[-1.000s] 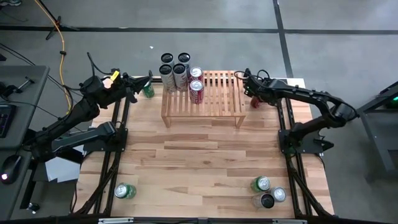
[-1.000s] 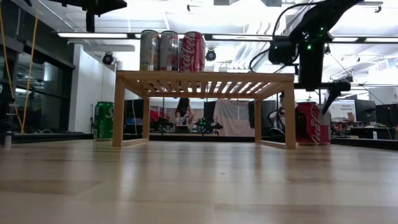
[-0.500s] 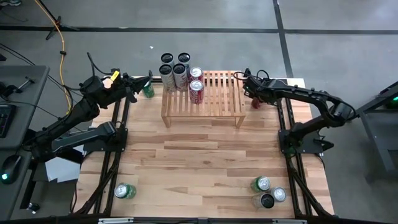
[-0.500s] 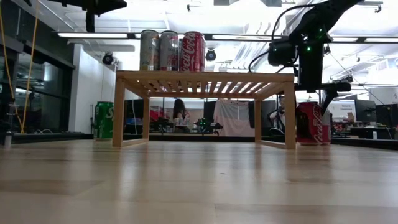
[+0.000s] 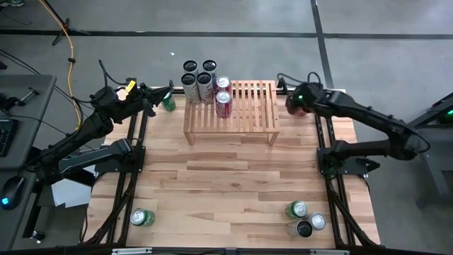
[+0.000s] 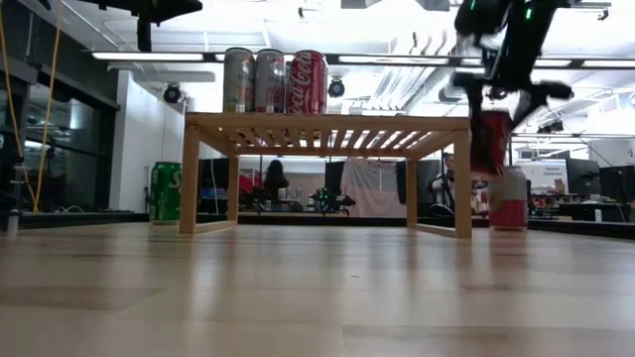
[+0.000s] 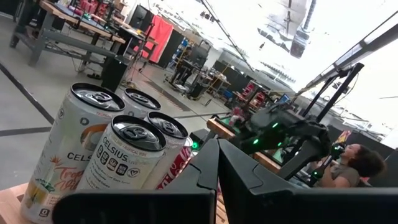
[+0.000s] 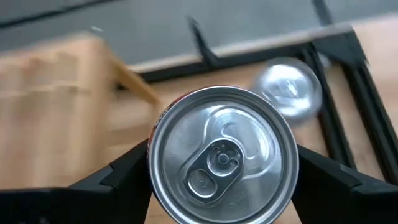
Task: Place canned beverage on shelf
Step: Put the red soda can on the shelf aligned with other red soda can
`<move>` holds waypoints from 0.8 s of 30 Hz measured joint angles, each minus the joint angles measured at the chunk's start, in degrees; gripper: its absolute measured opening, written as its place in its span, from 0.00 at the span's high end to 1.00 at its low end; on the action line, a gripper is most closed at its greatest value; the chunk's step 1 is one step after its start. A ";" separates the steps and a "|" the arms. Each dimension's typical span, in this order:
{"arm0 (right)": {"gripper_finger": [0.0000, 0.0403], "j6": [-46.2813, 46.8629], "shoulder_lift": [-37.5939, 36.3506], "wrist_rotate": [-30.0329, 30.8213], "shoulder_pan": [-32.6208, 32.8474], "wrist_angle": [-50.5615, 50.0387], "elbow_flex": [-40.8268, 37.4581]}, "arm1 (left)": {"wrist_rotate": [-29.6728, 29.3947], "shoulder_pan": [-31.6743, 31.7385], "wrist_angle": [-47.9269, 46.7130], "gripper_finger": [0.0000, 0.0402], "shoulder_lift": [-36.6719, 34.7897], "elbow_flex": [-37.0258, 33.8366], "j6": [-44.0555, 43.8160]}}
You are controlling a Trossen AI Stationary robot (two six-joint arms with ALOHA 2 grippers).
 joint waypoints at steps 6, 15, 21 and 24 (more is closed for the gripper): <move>0.29 -8.92 -0.64 0.28 2.86 -0.31 10.12 | -0.03 0.00 0.01 1.00 -0.02 0.00 0.02; 0.29 -22.82 6.50 0.69 10.55 -0.09 27.34 | -0.03 0.00 0.01 1.00 -0.02 0.00 0.09; 0.29 -33.02 13.70 -4.47 17.82 -0.14 36.79 | -0.02 0.00 0.01 1.00 -0.02 0.00 0.11; 0.29 -36.35 16.41 -7.07 20.45 -0.07 39.74 | -0.03 0.00 0.01 1.00 -0.02 0.00 0.09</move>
